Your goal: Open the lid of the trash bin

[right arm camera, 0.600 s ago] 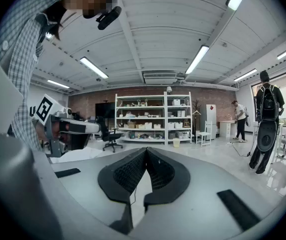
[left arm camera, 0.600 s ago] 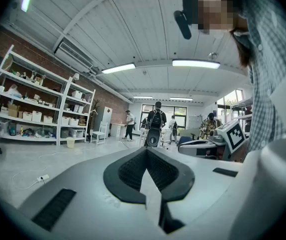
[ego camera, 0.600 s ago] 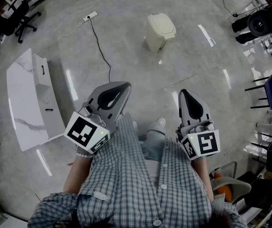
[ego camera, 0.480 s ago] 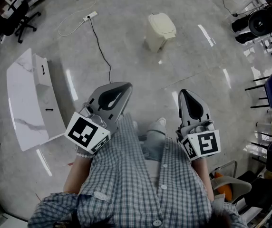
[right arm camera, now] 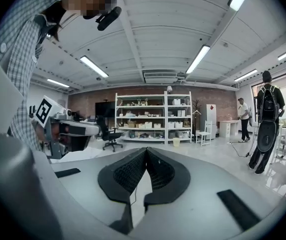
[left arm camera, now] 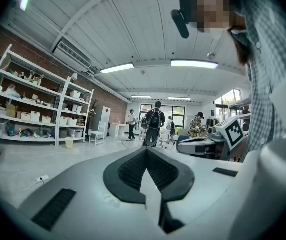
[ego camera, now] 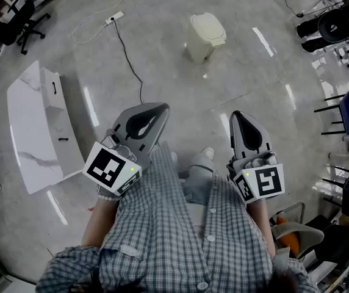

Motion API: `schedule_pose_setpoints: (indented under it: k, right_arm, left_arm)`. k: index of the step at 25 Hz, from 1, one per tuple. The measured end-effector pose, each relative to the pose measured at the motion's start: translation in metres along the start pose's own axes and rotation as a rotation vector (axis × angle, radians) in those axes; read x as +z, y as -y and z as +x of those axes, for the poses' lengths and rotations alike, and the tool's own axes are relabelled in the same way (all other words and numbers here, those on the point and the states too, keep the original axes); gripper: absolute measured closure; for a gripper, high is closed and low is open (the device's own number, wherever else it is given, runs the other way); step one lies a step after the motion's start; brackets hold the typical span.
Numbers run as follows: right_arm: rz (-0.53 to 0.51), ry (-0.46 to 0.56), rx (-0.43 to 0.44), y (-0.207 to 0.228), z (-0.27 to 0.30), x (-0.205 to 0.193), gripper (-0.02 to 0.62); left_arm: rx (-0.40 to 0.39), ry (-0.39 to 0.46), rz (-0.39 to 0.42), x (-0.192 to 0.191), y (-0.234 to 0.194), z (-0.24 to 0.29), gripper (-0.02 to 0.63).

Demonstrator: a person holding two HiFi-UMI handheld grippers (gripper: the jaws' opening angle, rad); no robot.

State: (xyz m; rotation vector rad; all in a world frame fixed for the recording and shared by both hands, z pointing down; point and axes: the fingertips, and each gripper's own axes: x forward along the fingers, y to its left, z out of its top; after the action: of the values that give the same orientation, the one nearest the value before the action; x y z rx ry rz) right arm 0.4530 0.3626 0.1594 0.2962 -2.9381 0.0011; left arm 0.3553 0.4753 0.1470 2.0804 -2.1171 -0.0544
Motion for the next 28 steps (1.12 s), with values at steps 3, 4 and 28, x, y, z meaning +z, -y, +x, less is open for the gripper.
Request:
schedule_pose_setpoints:
  k: [3, 4, 28]
  right_arm:
    - [-0.01, 0.001, -0.011, -0.002, 0.001, 0.001, 0.578]
    - [-0.012, 0.002, -0.015, -0.003, 0.001, 0.002, 0.578]
    - [-0.004, 0.001, 0.048, -0.008, 0.036, 0.005, 0.578]
  left_arm:
    - [-0.005, 0.008, 0.002, 0.001, -0.005, -0.002, 0.601]
    - [-0.007, 0.011, 0.004, 0.002, -0.007, -0.004, 0.601]
    - [0.089, 0.015, 0.007, 0.006, -0.04, -0.009, 0.601]
